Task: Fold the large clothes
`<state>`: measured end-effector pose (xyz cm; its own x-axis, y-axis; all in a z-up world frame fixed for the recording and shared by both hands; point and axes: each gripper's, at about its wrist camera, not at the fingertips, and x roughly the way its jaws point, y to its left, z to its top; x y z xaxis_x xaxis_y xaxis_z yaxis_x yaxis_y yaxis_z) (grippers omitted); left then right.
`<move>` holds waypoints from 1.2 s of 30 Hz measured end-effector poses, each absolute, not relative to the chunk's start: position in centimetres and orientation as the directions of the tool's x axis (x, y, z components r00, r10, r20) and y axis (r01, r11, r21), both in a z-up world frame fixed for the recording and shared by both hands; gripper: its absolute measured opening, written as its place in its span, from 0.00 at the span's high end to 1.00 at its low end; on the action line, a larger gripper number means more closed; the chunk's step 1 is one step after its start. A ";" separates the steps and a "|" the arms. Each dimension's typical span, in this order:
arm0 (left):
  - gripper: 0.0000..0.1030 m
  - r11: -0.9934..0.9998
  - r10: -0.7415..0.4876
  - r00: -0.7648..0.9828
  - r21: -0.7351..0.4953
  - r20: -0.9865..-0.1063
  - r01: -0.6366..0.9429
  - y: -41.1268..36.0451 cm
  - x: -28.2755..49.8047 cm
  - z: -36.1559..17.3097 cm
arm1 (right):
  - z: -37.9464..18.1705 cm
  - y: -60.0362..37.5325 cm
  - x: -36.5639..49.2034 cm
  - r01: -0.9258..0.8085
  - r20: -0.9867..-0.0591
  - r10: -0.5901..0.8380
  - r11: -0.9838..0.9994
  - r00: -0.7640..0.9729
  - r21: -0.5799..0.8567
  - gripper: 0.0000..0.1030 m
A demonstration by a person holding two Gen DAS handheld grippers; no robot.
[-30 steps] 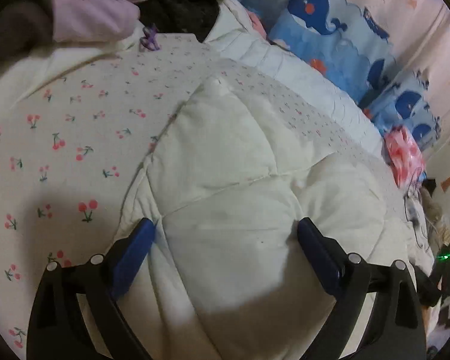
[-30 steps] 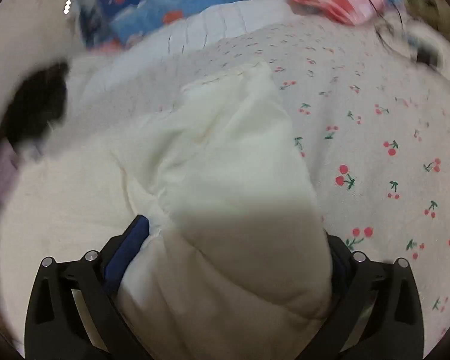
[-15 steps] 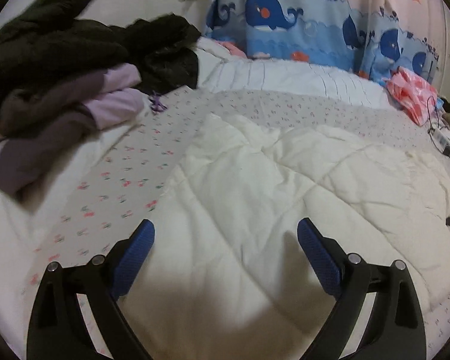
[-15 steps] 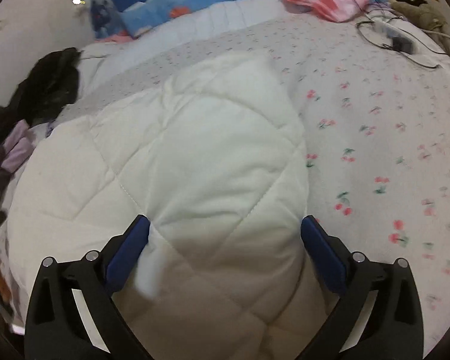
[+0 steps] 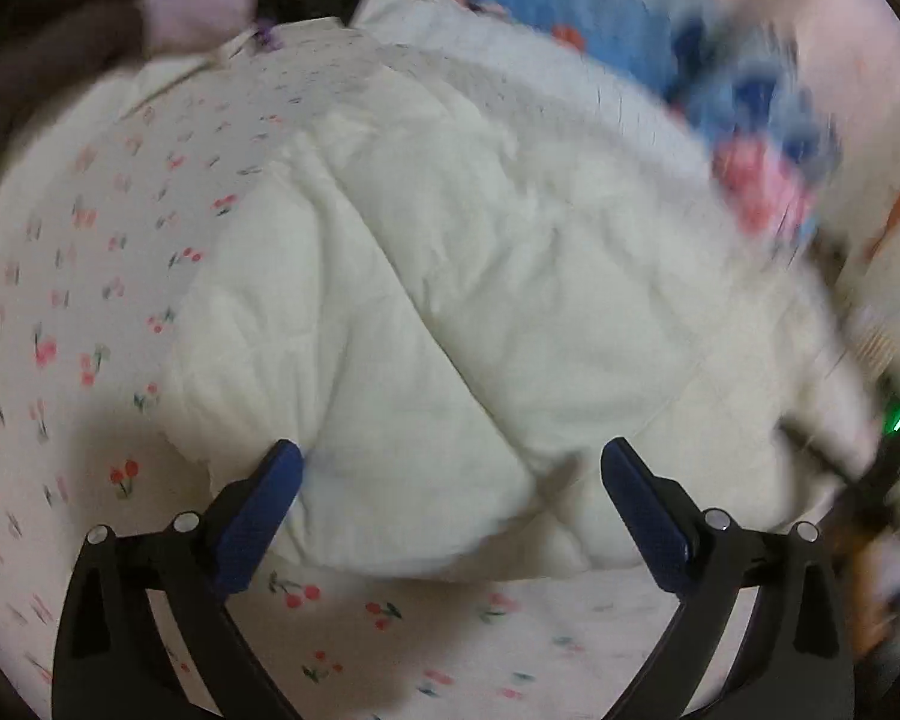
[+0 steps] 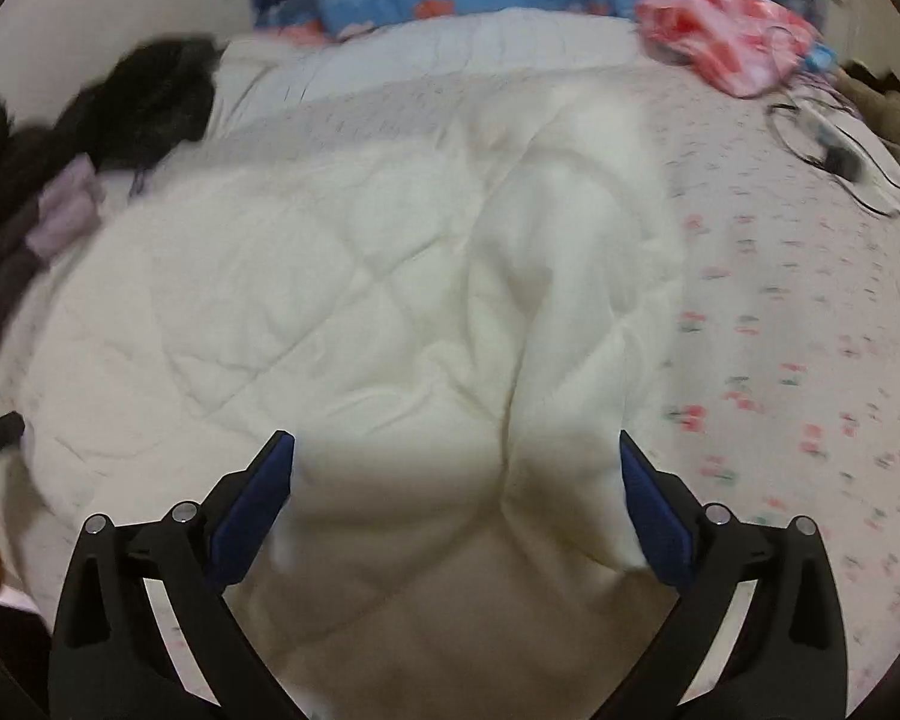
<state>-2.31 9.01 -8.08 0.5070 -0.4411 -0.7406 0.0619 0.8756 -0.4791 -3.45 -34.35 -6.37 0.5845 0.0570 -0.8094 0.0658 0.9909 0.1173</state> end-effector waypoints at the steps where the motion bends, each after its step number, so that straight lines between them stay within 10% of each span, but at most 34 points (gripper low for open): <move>1: 0.07 0.845 -0.476 0.515 -0.533 -0.714 0.042 10.1 -2.5 -7.9 | -5.4 -35.2 -4.4 0.103 -0.801 0.016 0.990 0.599 0.096 0.06; 9: 0.07 0.720 -0.560 0.559 -0.693 -0.611 -0.036 17.3 -5.2 -7.3 | -0.5 -36.4 -12.7 0.152 -0.691 -0.062 0.986 0.720 0.070 0.06; 16: 0.07 0.502 -0.752 0.455 -0.861 -0.478 -0.074 17.0 -6.1 -10.4 | -2.6 -14.5 -15.5 -0.476 -0.671 0.105 0.785 0.734 -0.397 0.06; 23: 0.07 0.456 -0.807 0.374 -0.885 -0.457 -0.095 15.0 -5.6 -12.0 | -9.8 -4.5 -11.6 -0.502 -0.642 -0.136 0.510 0.755 -0.698 0.06; 29: 0.07 0.463 -0.815 0.341 -0.880 -0.468 -0.102 12.7 -4.5 -12.4 | -6.2 -12.1 -6.7 -0.354 -0.795 0.129 0.928 0.593 -0.113 0.06; 36: 0.07 0.492 -0.748 0.408 -0.850 -0.523 -0.188 10.2 -0.5 -13.5 | -5.0 -13.1 -9.0 -0.431 -0.809 0.205 0.900 0.552 -0.066 0.06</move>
<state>-0.48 10.19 -13.55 0.4079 -0.7483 -0.5232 -0.1882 0.4918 -0.8501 -9.03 -13.07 -5.04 0.5517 0.2047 -0.8085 -0.4313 0.8997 -0.0665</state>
